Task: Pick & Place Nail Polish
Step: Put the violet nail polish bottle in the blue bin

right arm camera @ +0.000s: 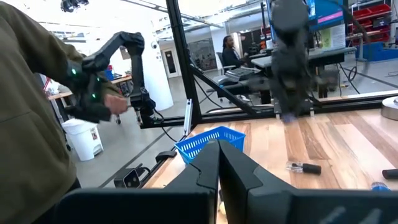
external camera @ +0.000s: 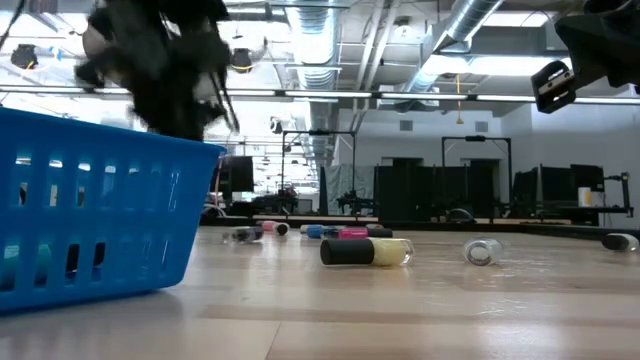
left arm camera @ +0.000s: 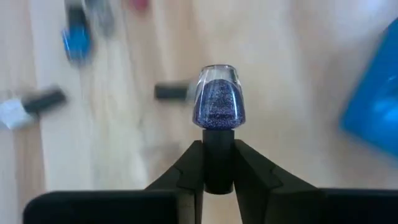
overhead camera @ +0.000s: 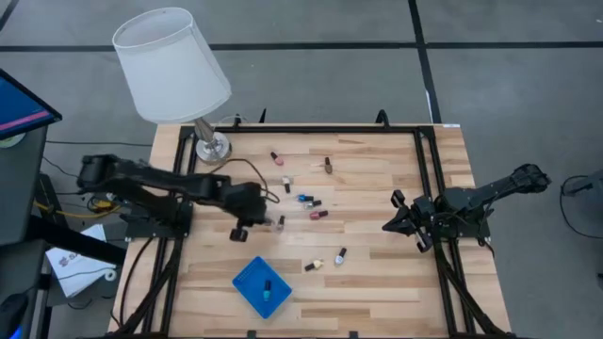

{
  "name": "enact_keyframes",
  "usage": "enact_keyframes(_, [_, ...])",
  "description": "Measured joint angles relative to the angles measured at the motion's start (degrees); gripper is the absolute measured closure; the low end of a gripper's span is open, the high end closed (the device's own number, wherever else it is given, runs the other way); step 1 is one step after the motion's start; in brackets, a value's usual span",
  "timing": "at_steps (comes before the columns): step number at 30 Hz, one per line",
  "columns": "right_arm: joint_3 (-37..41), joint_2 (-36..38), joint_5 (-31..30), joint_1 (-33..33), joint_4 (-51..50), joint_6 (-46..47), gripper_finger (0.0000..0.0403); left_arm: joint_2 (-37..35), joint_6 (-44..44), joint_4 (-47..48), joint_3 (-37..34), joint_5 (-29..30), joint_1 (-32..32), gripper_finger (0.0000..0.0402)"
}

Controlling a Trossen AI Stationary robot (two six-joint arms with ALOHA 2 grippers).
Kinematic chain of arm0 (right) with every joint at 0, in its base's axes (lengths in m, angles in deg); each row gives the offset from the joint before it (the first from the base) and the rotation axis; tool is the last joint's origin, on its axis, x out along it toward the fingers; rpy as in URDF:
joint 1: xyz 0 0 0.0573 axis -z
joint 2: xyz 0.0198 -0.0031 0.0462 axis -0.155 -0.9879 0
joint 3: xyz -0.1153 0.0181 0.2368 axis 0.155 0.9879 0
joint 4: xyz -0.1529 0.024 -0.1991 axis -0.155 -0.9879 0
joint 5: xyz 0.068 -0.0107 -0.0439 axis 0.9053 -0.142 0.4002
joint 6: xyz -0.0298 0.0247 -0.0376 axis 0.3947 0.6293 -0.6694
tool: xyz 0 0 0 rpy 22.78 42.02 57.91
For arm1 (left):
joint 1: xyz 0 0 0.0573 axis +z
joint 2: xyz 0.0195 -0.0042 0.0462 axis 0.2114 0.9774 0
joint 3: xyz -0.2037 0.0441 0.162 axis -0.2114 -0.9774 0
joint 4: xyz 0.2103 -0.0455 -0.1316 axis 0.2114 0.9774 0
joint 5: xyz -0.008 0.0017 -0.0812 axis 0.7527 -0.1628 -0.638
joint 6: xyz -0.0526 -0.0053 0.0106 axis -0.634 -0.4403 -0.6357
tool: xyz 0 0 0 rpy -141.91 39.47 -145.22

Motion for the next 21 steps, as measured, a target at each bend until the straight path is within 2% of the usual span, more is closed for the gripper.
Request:
enact_keyframes(4, [0.01,-0.01,0.0,-0.01,-0.03,0.01,0.0403,-5.76,-11.28,-0.51,2.39,-0.55,-7.54,0.0352])
enact_keyframes(8, [0.02,-0.02,0.0,0.0,-0.04,0.0,0.0403,-5.71,-22.98,-1.04,5.96,-0.22,-16.66,0.0352])
enact_keyframes(15, [0.02,-0.01,0.0,-0.02,-0.15,0.02,0.0403,5.72,-38.31,-0.89,11.19,3.06,-28.23,0.0352])
enact_keyframes(21, [0.01,-0.02,0.0,-0.02,-0.17,0.01,0.0403,16.74,-45.33,-0.58,12.63,3.6,-30.2,0.0352])
